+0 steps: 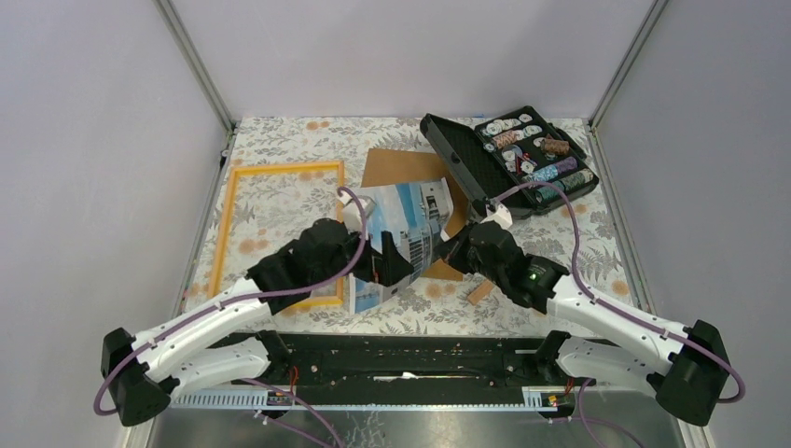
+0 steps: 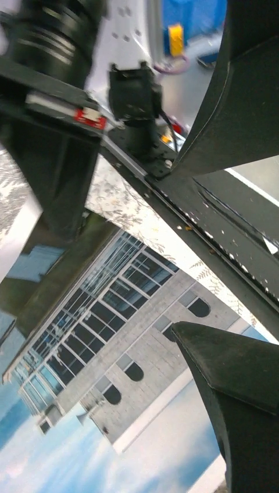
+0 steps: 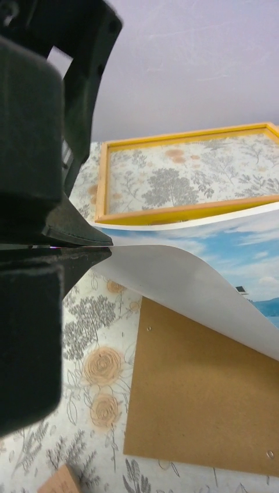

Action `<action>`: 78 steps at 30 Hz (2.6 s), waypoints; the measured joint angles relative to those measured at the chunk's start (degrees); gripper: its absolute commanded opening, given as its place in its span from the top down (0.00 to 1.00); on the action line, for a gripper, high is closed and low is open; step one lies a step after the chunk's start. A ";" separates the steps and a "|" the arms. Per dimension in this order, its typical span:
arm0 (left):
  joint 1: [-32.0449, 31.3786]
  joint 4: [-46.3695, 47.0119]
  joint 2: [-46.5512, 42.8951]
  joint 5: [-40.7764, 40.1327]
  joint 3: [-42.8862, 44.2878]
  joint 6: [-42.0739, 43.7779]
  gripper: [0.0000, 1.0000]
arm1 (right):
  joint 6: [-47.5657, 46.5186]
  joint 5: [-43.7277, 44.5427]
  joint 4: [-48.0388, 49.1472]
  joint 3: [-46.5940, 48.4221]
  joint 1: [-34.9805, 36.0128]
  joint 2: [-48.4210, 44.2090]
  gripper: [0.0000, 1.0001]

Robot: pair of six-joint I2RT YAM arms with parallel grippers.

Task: Put the photo into the frame

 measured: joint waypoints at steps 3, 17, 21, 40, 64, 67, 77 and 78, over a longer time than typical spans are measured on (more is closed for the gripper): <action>-4.57 -0.26 1.73 -2.21 0.72 6.86 0.01 | 3.65 0.26 -4.63 4.20 0.02 1.81 1.00; -16.00 -8.72 16.87 -22.27 10.69 27.85 0.15 | 15.10 2.62 -20.04 11.52 0.02 4.63 1.00; -19.08 -8.92 19.78 -24.85 11.82 30.08 0.09 | 17.79 3.34 -21.62 11.54 0.02 4.63 0.99; -21.62 2.47 24.59 -27.50 6.64 33.40 0.61 | 25.46 5.46 -24.35 11.76 0.02 2.10 0.90; -21.62 1.49 19.04 -30.25 6.97 31.85 1.00 | 3.89 15.50 -23.26 14.34 0.13 -22.75 0.16; -21.16 -1.92 17.42 -30.64 9.55 29.38 1.00 | 2.67 20.44 -24.44 14.32 0.13 -30.34 0.16; 8.66 -10.91 8.79 -18.58 22.82 16.50 1.00 | 1.86 29.40 -30.29 12.28 0.13 -39.12 0.12; 13.53 -11.56 8.92 -16.20 24.35 15.41 1.00 | 1.86 29.68 -30.88 12.02 0.13 -39.04 0.12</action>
